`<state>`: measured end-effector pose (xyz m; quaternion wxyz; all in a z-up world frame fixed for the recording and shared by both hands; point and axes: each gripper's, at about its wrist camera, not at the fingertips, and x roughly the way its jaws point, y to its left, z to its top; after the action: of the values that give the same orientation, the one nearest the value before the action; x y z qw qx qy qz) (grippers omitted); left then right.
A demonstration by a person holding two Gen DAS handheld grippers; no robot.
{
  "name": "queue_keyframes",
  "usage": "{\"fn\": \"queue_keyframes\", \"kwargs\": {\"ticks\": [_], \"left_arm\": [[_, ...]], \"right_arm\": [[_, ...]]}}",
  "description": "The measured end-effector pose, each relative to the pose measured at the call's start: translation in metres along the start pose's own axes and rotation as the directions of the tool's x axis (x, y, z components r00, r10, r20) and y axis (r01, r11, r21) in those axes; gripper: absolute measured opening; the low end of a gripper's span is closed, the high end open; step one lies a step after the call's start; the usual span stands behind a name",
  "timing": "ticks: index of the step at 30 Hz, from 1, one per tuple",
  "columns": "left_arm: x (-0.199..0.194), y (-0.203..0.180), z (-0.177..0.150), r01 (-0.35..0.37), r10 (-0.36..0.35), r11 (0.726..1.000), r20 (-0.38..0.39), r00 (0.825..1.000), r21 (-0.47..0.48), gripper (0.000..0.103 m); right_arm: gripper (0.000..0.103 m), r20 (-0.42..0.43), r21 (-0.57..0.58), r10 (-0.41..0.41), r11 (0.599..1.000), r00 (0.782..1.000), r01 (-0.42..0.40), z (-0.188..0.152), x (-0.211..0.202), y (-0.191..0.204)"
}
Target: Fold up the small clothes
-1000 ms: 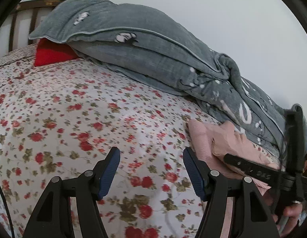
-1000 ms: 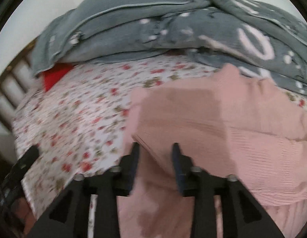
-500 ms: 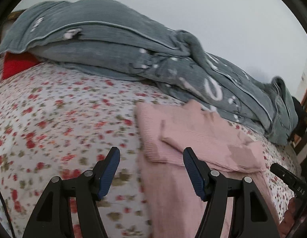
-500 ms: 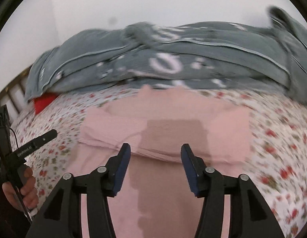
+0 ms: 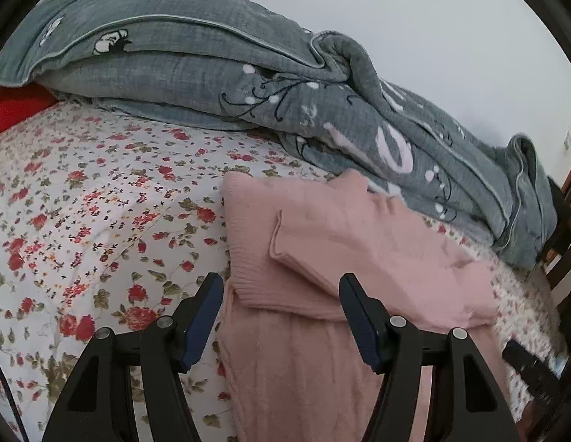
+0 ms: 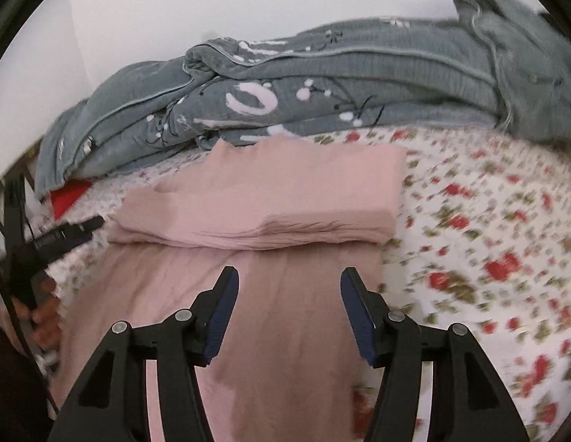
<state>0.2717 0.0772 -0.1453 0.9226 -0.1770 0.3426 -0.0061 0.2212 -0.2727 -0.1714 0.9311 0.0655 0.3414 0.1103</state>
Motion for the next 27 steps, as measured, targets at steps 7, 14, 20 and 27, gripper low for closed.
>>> {"fn": "queue_keyframes", "kwargs": {"ticks": [7, 14, 20, 27], "left_arm": [[0.011, -0.005, 0.002, 0.092, -0.092, 0.992, 0.01, 0.996, -0.089, 0.055], [0.028, -0.012, -0.002, 0.08, -0.082, 0.992, -0.011, 0.997, -0.095, 0.031], [0.031, -0.003, -0.002, 0.089, -0.091, 0.987, -0.003, 0.996, -0.136, 0.012], [0.026, -0.004, -0.002, 0.101, -0.098, 0.986, 0.029, 0.995, -0.131, 0.006]], "right_arm": [[0.057, -0.007, 0.06, 0.026, 0.998, 1.0, -0.025, -0.006, -0.003, -0.013], [0.057, 0.012, 0.048, 0.018, 0.999, 1.0, -0.019, -0.008, -0.008, -0.015], [0.057, 0.014, 0.064, 0.016, 0.998, 1.0, -0.017, -0.009, -0.011, -0.022], [0.057, 0.005, 0.083, 0.003, 0.997, 1.0, -0.004, -0.01, -0.008, -0.024]]}}
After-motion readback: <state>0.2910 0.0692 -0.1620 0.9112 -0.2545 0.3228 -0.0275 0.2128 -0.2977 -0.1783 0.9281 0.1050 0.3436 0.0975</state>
